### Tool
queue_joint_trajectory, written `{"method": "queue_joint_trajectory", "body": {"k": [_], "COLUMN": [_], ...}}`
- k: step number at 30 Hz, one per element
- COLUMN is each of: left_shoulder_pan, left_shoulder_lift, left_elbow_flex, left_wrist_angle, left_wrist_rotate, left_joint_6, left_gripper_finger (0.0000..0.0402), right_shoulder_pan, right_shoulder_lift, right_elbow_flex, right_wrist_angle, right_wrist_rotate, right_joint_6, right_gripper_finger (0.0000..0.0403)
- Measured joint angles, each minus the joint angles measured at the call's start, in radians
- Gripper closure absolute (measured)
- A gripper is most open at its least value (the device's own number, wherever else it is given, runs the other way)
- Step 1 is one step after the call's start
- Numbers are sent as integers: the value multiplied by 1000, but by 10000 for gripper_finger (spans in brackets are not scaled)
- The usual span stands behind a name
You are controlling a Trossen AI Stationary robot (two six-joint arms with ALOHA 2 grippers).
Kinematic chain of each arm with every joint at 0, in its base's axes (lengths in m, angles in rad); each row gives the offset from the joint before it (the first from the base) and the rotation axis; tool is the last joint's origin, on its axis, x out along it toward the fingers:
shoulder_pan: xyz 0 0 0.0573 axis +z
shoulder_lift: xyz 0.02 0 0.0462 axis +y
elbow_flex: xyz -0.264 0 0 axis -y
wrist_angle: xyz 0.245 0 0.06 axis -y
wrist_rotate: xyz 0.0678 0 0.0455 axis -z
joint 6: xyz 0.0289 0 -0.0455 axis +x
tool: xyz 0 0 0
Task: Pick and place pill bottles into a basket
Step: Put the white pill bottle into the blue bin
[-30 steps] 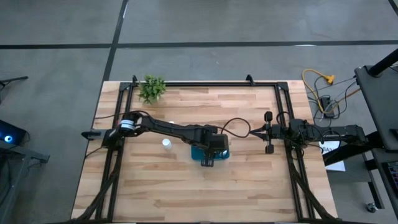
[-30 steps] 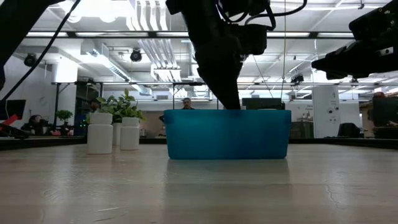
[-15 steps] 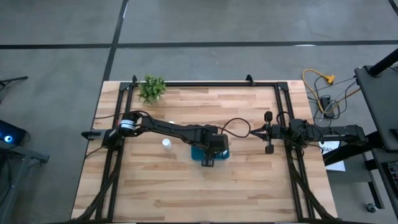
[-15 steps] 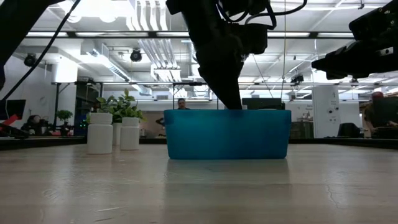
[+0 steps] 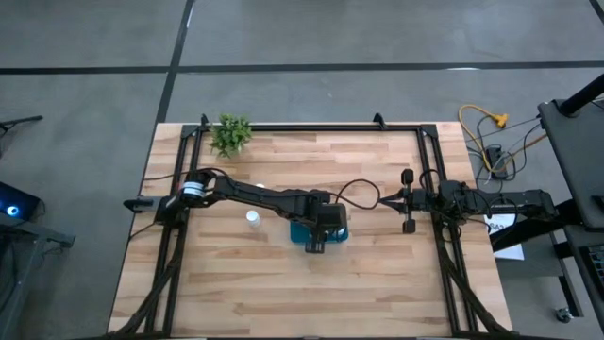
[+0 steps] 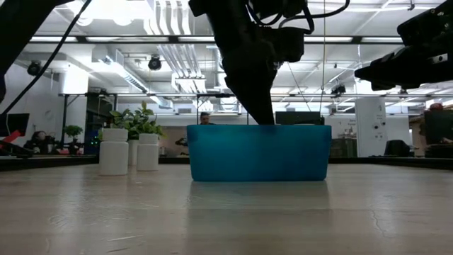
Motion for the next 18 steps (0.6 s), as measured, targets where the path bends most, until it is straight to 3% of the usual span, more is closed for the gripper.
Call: {"method": "queue_joint_trajectory", "body": {"k": [12, 18], "left_shoulder_pan": [-2, -16], "left_shoulder_lift": [-53, -129], "left_elbow_flex": [40, 35], "left_wrist_angle": [-55, -81], "left_wrist_rotate": [-2, -58], "left_joint_6": [0, -1], "left_gripper_finger": [210, 210], "right_shoulder_pan": [0, 0], "right_shoulder_lift": [0, -1], "right_elbow_flex": [0, 0], "right_wrist_angle": [0, -1], "right_wrist_rotate": [0, 0], "right_joint_6": [0, 0], "right_gripper_finger": [394, 394]}}
